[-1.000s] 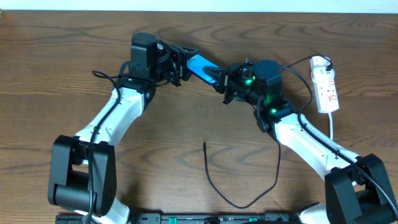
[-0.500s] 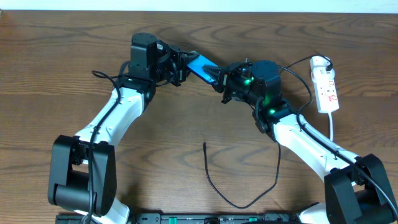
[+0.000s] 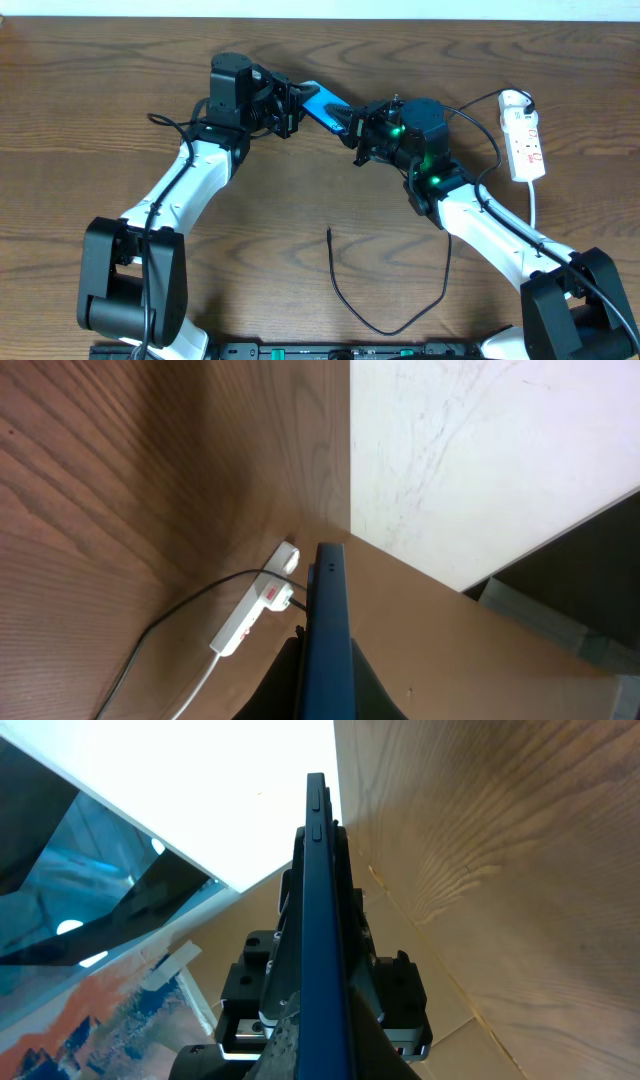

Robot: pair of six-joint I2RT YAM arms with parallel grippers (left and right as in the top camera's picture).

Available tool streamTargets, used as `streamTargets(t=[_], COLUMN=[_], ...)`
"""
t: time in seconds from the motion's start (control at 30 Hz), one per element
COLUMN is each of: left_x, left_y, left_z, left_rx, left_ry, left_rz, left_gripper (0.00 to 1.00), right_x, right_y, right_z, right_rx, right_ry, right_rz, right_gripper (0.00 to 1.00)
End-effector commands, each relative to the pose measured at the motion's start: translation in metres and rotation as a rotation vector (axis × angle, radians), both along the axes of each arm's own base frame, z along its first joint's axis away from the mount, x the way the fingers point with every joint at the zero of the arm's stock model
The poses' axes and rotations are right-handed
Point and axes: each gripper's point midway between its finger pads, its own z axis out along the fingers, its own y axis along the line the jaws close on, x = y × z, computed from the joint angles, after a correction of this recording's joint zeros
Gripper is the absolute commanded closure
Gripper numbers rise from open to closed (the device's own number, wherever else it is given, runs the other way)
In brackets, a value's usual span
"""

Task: Plug charger to phone and switch on socket

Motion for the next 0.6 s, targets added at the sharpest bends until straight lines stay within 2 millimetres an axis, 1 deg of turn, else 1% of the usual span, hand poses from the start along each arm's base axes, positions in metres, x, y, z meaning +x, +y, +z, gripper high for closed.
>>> streamTargets(t=[0.0,0.33,0.53,0.57], left_x=[-0.0018,-0.0017,-0.0018,-0.0018], left_y=[-0.0015,-0.0015,-0.0015,-0.0015], left_z=[0.0138,0.0138,0.0140,0.0140], left_rx=[-0.013,-0.013,-0.013,-0.013], left_ry=[-0.028,-0.028,-0.028,-0.028], left_rz=[-0.005,-0.005,-0.005,-0.005], left_gripper=[0.93,0.93,0.93,0.93], right_x=[-0.0023,-0.0023,-0.0023,-0.0023], right_y=[0.0065,0.0065,0.0065,0.0065], right_z=[0.0115,0.0115,0.0114,0.0114], right_rx=[0.009,0.009,0.009,0.009], right_ry=[-0.026,-0.026,-0.026,-0.026], right_rz=[0.017,0.017,0.017,0.017], right_gripper=[0.99,0.99,0.77,0.75])
